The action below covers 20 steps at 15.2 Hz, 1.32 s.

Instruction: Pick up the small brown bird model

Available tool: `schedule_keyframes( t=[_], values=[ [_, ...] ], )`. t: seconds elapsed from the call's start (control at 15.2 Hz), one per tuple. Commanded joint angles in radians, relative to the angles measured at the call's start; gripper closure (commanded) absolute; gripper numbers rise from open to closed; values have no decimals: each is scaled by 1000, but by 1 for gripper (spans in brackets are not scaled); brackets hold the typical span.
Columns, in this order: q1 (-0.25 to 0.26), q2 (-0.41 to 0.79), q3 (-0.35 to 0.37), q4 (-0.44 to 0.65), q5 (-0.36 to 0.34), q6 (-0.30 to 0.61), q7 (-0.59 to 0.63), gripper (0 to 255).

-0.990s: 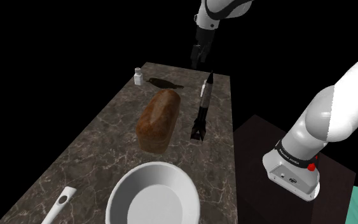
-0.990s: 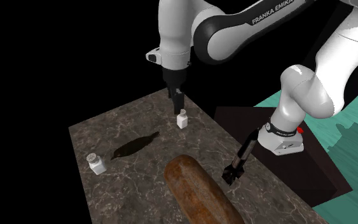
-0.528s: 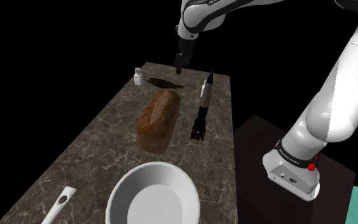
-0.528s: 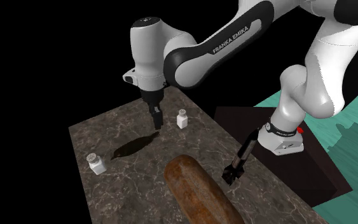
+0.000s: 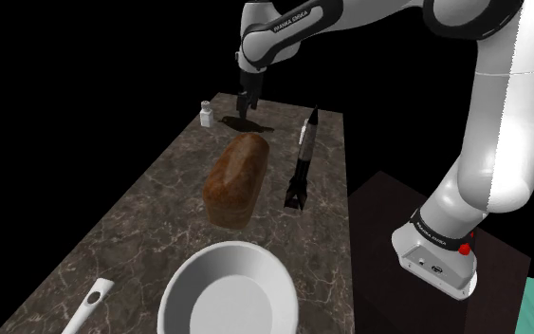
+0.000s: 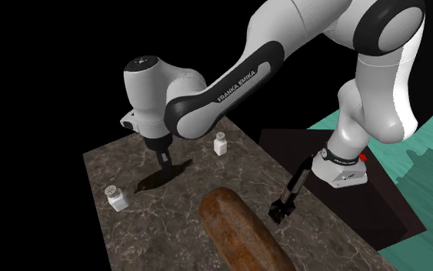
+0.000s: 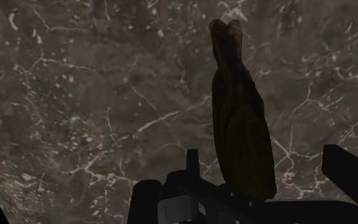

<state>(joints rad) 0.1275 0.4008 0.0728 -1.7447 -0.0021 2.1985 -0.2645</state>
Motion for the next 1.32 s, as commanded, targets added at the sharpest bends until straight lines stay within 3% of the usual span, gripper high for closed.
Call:
schedule_keyframes(
  t=[0.0,0.53,0.59,1.25],
  values=[
    [4,35,1,29,-4,7,-3,0],
    [5,79,0,2,-7,77,-2,0],
    [4,78,-1,3,-7,76,-3,255],
    [5,71,0,6,-7,67,-2,255]
  ],
)
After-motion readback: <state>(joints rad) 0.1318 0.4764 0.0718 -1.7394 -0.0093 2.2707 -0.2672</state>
